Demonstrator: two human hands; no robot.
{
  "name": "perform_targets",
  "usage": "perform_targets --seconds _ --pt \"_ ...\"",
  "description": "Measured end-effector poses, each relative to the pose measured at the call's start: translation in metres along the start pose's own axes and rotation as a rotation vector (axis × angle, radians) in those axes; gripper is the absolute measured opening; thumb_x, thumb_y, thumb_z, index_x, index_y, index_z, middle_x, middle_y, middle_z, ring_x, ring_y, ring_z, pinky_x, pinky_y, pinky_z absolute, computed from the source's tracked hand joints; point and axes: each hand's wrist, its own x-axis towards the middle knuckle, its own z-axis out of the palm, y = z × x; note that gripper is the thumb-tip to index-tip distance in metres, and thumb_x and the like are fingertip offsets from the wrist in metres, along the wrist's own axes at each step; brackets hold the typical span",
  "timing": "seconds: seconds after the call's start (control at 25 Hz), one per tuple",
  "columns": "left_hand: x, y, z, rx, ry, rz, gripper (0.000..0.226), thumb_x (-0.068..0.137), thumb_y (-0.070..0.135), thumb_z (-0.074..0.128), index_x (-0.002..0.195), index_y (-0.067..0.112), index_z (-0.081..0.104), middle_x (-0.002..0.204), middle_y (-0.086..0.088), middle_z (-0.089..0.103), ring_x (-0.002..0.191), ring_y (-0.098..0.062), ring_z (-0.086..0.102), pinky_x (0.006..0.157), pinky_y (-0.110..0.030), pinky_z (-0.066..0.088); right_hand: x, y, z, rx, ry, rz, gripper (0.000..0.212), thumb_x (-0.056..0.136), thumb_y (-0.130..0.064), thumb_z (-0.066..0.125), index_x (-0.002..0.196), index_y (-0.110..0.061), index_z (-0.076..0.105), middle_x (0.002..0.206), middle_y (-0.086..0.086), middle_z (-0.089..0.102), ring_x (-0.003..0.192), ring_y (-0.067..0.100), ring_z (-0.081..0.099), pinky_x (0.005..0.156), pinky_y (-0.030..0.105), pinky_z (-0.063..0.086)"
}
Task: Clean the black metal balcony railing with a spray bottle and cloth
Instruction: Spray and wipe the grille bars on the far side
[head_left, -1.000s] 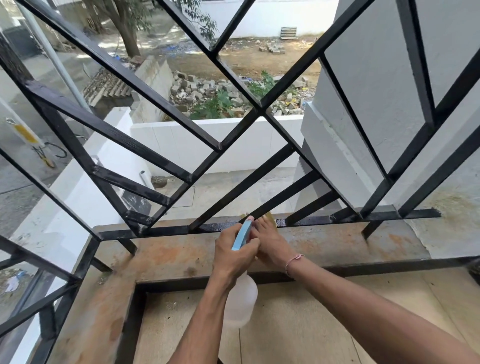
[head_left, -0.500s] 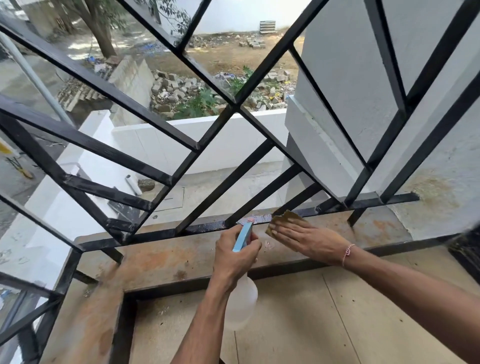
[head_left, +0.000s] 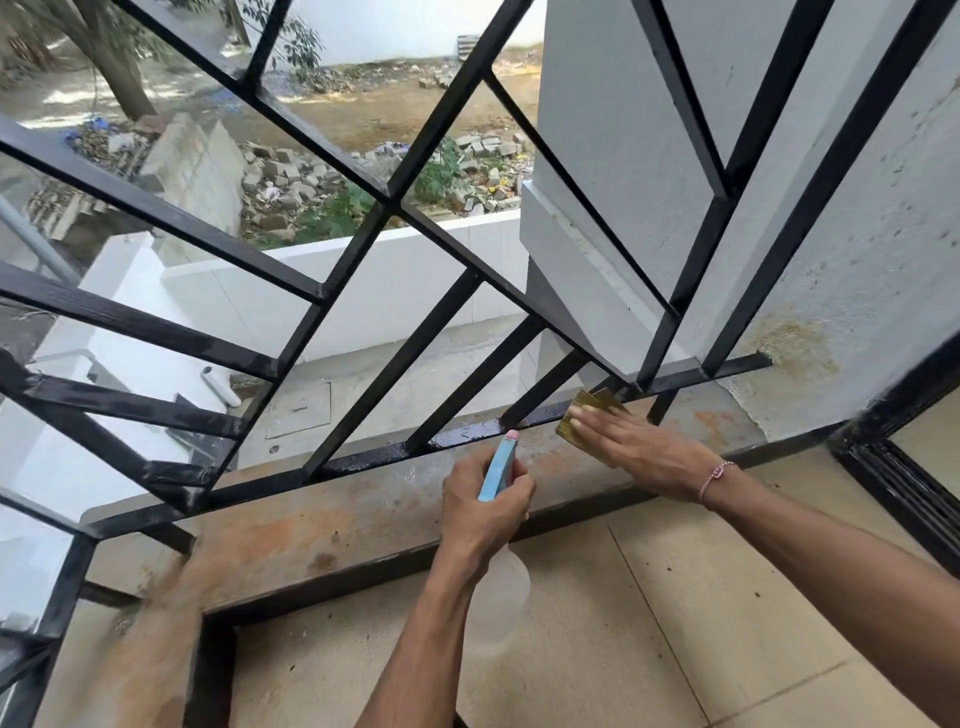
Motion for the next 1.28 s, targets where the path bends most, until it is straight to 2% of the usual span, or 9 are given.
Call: perform_targets --seconds 0.32,0.44,0.48,0.56,0.68,0.8,0.96,1.12,1.28 --pt "-0.007 0.009 0.008 -0.052 -0.005 0.016 0.002 0.084 0.008 0.070 0.084 0.007 0.068 0.076 -0.005 0.065 0.057 -0.001 0.063 0.067 -0.045 0.065 0.061 -0.085 -0.004 0.446 0.064 0.572 0.080 0.097 -0.002 0.052 0.159 -0.006 0.002 0.167 0.014 -0.004 0.155 0.028 -0.006 0.118 0.033 -0.007" --pt "-0.011 0.009 0.007 -0.069 -0.013 0.026 0.002 0.083 0.009 0.070 0.083 0.009 0.068 0.073 -0.002 0.064 0.056 0.000 0.063 0.069 -0.049 0.065 0.075 -0.085 -0.015 0.736 0.181 0.665 0.064 0.095 0.002 0.051 0.154 -0.005 0.027 0.160 0.018 0.028 0.151 0.032 0.021 0.122 0.035 0.026" --pt "-0.011 0.008 0.005 -0.073 -0.009 0.026 0.002 0.084 0.010 0.070 0.083 0.011 0.069 0.071 0.001 0.065 0.058 -0.001 0.064 0.070 -0.049 0.065 0.077 -0.085 -0.018 0.827 0.265 0.712 0.050 0.096 0.004 0.049 0.144 -0.005 0.039 0.143 0.018 0.046 0.140 0.033 0.040 0.107 0.030 0.045" --pt "-0.008 0.005 0.000 -0.067 0.014 0.024 0.004 0.085 0.010 0.071 0.083 0.014 0.069 0.069 0.004 0.065 0.061 -0.005 0.066 0.070 -0.048 0.065 0.080 -0.090 -0.021 0.895 0.456 0.801 0.030 0.096 0.005 0.048 0.123 -0.009 0.046 0.113 0.012 0.053 0.114 0.033 0.057 0.080 0.021 0.051" --pt "-0.009 0.007 -0.004 -0.035 0.036 0.048 0.003 0.082 0.016 0.071 0.081 0.017 0.068 0.073 -0.002 0.066 0.070 -0.022 0.069 0.069 -0.050 0.064 0.081 -0.093 -0.009 0.796 0.619 0.821 0.063 0.094 0.010 0.047 0.152 -0.006 0.029 0.153 0.020 0.039 0.144 0.035 0.036 0.114 0.040 0.041" --pt "-0.011 0.009 -0.005 -0.007 0.041 0.057 0.004 0.082 0.017 0.071 0.081 0.018 0.068 0.075 -0.004 0.066 0.073 -0.025 0.070 0.068 -0.050 0.064 0.085 -0.092 0.006 0.703 0.685 0.881 0.078 0.090 0.014 0.050 0.158 -0.002 0.015 0.163 0.021 0.020 0.153 0.034 0.014 0.122 0.047 0.019" --pt "-0.010 0.007 -0.011 -0.013 0.045 0.044 0.004 0.085 0.012 0.072 0.083 0.013 0.068 0.072 -0.001 0.064 0.068 -0.018 0.066 0.068 -0.049 0.064 0.097 -0.109 0.028 0.469 0.374 0.823 0.075 0.090 -0.006 0.060 0.154 0.004 0.023 0.162 0.029 0.015 0.152 0.044 0.006 0.123 0.051 0.005" --pt "-0.008 0.005 -0.013 0.033 0.051 0.062 0.005 0.086 0.015 0.071 0.084 0.018 0.068 0.076 -0.001 0.065 0.076 -0.024 0.069 0.068 -0.047 0.064 0.100 -0.105 0.029 0.362 0.328 0.551 0.060 0.083 -0.005 0.073 0.139 -0.004 0.050 0.151 0.023 0.042 0.149 0.038 0.023 0.121 0.053 0.022" --pt "-0.008 0.005 -0.006 0.021 0.044 0.049 0.002 0.085 0.017 0.069 0.084 0.019 0.068 0.079 -0.004 0.066 0.078 -0.026 0.069 0.068 -0.047 0.064 0.076 -0.072 0.011 0.247 0.237 0.168 0.074 0.095 -0.002 0.055 0.159 -0.016 0.020 0.167 0.005 0.013 0.155 0.021 0.000 0.125 0.039 0.001"
